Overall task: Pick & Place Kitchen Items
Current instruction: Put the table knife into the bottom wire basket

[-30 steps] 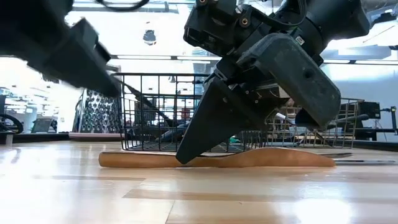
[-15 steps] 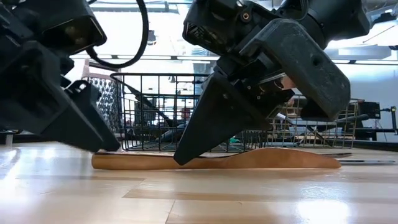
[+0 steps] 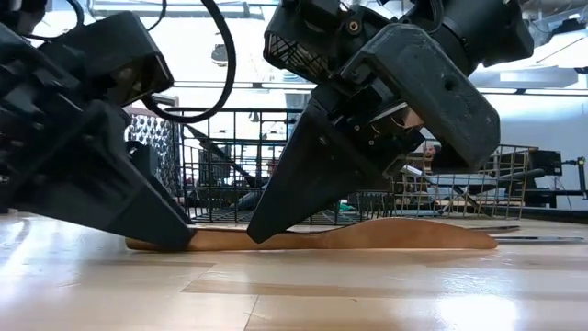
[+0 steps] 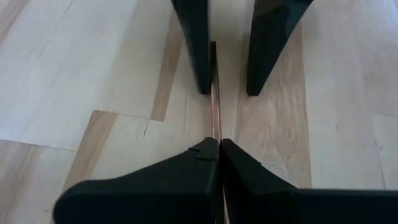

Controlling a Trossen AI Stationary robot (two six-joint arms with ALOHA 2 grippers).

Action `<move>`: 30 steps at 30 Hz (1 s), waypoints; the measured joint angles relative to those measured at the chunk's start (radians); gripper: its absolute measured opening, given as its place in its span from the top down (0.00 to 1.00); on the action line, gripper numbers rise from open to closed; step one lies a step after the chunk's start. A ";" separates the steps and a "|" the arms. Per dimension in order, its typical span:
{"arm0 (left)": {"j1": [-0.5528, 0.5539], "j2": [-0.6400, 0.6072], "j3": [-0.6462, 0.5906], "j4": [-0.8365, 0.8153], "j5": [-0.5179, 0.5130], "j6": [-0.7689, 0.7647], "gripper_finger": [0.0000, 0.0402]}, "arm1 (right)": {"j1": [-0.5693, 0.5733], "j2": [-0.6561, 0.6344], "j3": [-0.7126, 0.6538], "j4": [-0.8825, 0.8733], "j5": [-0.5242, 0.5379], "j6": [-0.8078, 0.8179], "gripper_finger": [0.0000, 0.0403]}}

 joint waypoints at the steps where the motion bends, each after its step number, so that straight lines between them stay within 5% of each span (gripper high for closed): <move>1: 0.002 0.004 0.000 0.000 -0.003 -0.001 0.66 | 0.001 0.000 0.000 0.000 0.000 0.000 1.00; 8: 0.008 0.008 0.000 -0.009 0.024 -0.002 0.97 | 0.000 -0.001 0.000 -0.002 0.016 0.003 1.00; 18: 0.009 -0.032 -0.002 -0.013 0.104 -0.013 1.00 | 0.002 -0.034 -0.004 -0.008 -0.003 -0.024 0.91; 30: 0.005 -0.071 0.002 -0.036 0.102 -0.044 1.00 | 0.018 -0.295 -0.002 -0.173 0.006 -0.078 0.74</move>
